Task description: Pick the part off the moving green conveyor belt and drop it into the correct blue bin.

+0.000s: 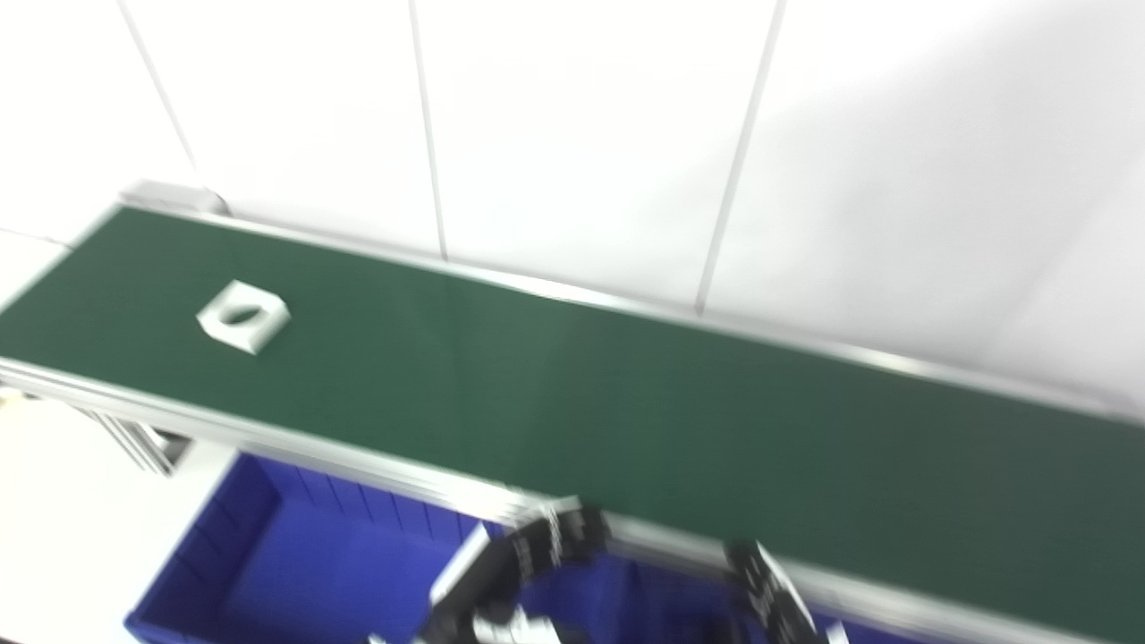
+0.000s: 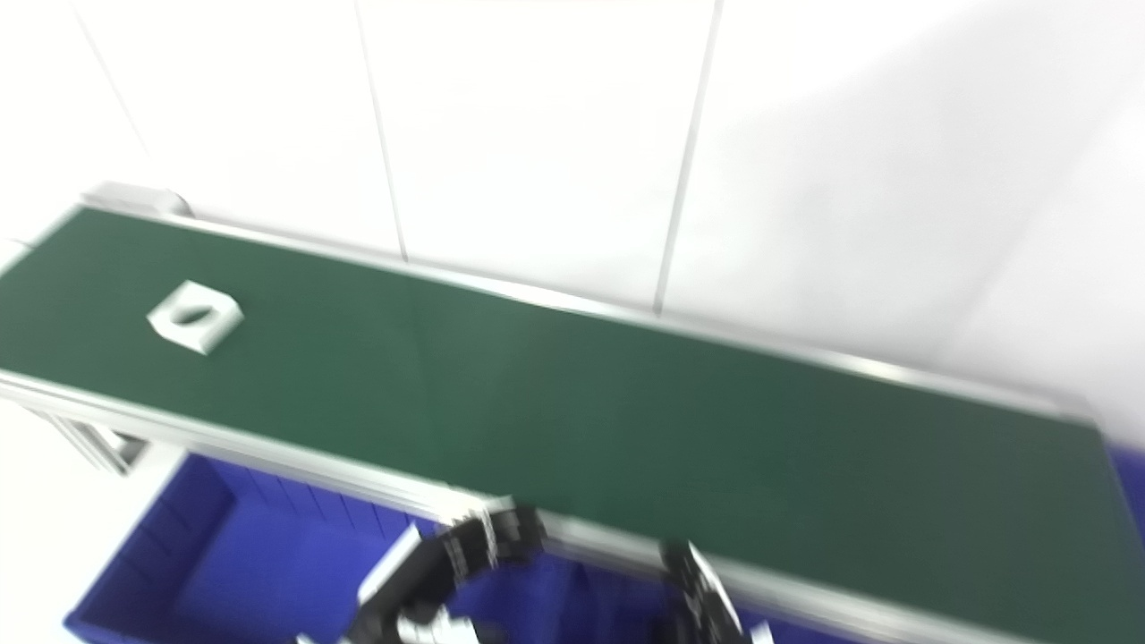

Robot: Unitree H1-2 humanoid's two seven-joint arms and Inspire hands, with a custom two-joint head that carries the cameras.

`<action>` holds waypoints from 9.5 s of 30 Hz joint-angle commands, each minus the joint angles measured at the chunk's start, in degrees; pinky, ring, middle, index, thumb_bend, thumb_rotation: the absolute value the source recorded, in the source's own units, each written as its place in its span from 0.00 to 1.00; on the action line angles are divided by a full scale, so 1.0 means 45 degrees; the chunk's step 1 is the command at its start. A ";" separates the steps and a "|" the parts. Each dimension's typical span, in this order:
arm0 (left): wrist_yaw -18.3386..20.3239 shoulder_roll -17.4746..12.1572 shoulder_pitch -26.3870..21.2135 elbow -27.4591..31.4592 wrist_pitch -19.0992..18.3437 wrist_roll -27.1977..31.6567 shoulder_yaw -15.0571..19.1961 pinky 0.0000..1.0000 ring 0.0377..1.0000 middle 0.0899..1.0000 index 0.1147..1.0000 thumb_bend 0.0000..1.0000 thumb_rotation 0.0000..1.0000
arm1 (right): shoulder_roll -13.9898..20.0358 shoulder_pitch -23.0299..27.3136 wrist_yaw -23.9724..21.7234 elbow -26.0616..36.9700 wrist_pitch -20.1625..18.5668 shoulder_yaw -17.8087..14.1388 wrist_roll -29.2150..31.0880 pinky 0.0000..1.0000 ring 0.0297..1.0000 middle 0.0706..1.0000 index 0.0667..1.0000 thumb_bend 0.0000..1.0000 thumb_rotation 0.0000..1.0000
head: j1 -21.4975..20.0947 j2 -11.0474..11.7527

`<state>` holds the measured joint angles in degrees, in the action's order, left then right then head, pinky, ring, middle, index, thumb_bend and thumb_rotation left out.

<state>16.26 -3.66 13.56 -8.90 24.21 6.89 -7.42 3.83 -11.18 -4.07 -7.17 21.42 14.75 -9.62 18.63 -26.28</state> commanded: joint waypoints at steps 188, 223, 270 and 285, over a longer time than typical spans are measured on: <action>0.1366 -0.7616 -0.7261 0.2807 -0.4263 -1.0003 -0.2053 0.50 0.42 0.44 0.44 0.50 0.00 | -0.0161 -0.0326 -0.0493 0.0851 0.0651 -0.0165 0.0625 0.84 0.89 0.90 0.97 0.78 0.53 | 0.1433 0.0091; 0.3724 -0.6634 -0.2306 1.0840 -0.7030 -0.8297 0.0768 0.43 0.42 0.40 0.44 0.51 0.00 | -0.0247 -0.0162 -0.0635 0.2558 -0.0771 -0.0277 0.0894 0.77 0.83 0.85 0.91 0.82 0.56 | -0.1039 -0.4183; -0.0925 -0.5133 -0.0744 0.3516 -0.5859 -1.1120 -0.0268 0.42 0.39 0.41 0.47 0.50 0.00 | -0.0001 -0.0119 -0.0906 0.3646 -0.1734 -0.0477 0.1070 0.73 0.81 0.83 0.90 0.78 0.66 | -0.0786 -0.5148; -0.1498 -0.5273 -0.0672 0.3640 -0.6110 -1.2452 -0.0616 0.63 0.64 0.66 0.58 0.72 0.01 | -0.0087 -0.0121 -0.0903 0.3593 -0.1666 -0.0438 0.1008 0.73 0.81 0.83 0.90 0.78 0.67 | -0.0959 -0.5066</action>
<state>11.16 -26.09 10.80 5.26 -3.50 -48.10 -10.32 3.99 -12.10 -8.17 7.30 13.69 12.79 -5.75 14.33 -49.04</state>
